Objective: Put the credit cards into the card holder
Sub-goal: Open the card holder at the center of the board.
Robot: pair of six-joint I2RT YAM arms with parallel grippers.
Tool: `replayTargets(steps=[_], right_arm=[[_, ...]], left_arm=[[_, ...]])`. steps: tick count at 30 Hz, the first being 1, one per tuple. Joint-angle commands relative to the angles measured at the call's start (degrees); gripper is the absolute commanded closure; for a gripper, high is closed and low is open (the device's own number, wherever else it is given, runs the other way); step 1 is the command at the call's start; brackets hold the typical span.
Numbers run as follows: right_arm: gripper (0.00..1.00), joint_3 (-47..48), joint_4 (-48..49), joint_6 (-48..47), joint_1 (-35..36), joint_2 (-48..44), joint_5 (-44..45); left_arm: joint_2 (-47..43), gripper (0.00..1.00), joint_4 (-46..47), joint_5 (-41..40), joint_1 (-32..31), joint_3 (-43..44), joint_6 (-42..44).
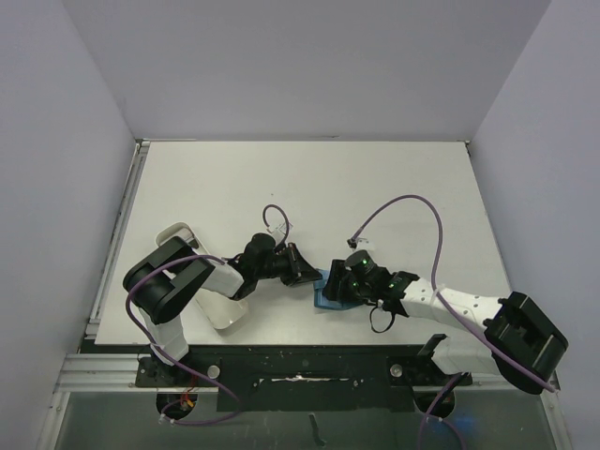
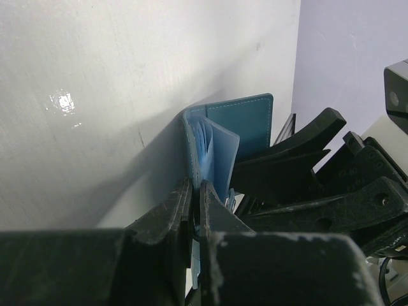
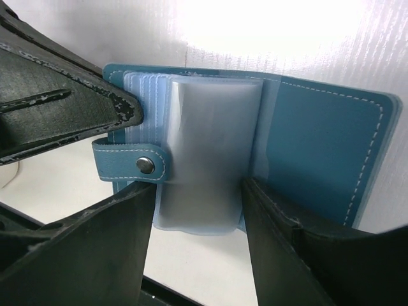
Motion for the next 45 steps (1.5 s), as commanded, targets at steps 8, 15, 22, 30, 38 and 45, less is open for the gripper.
replayTargets(steps=[8,15,22,30,38,45], right_arm=[[0.46,-0.19,-0.76,0.17,0.45,0.12,5.25],[0.46,1.30,-8.12,0.77,0.46,-1.07,11.17],[0.46,3.28,-16.96,2.30,0.45,-3.30,16.89],[0.46,3.92,-22.38,3.43,0.46,-6.25,19.96],[0.46,5.84,-25.67,3.82,0.45,-9.79,19.18],[0.46,8.07,-26.13,3.53,0.54,-14.81,16.51]], left_arm=[[-2.08,1.00,4.27,0.77,-0.32,0.61,0.32],[-2.16,1.00,3.41,0.93,-0.33,0.89,0.87],[-2.53,1.00,1.89,0.87,-0.32,1.44,1.67],[-3.10,1.00,1.78,0.87,-0.33,1.49,1.38],[-3.57,1.00,1.65,0.65,-0.49,1.49,0.85],[-3.46,1.00,1.39,0.34,-0.75,1.89,0.48]])
